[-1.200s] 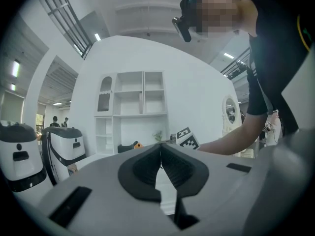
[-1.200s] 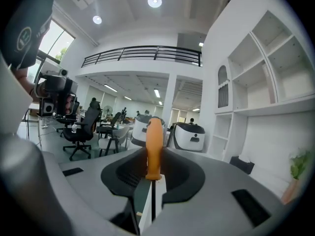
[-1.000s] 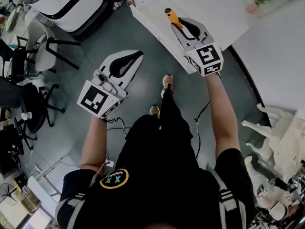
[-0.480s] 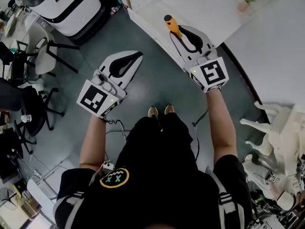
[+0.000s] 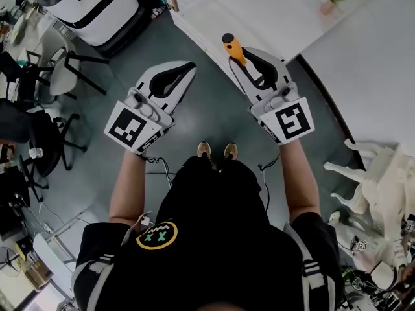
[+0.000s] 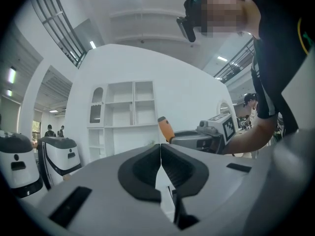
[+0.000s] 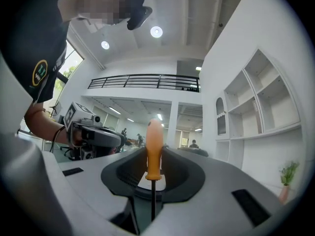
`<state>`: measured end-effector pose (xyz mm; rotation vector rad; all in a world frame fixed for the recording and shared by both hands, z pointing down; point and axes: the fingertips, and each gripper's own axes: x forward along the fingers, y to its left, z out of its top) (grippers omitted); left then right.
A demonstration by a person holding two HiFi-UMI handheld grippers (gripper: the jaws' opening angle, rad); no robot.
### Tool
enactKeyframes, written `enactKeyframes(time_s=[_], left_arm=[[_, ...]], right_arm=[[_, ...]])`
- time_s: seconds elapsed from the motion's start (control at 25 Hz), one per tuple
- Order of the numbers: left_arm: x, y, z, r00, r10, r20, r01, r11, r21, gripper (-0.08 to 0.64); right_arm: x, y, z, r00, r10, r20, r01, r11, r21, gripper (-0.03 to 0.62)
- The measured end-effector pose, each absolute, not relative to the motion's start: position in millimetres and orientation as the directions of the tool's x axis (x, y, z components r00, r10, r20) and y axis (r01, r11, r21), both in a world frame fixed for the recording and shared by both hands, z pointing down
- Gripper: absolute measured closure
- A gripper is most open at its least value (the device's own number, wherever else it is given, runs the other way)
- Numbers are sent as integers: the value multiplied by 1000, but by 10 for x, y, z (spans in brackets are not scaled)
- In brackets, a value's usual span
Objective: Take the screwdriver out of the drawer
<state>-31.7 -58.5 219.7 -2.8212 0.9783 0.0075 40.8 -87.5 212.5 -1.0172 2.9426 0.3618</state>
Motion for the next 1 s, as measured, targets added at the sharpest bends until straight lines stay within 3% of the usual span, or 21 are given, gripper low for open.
enactKeyframes(time_s=[0.48,1.0], left_arm=[[219,-484,2094,793,-604,-80,-608,-781,-142,540],[280,-420,2083,811,-580,-77,-585,-798,-145,540]], right_arm=[[974,-482,2089,-783,-614,-101,-621,758,200,474],[1076,-436,2098,-760,-642,-99,-645,727,236,476]])
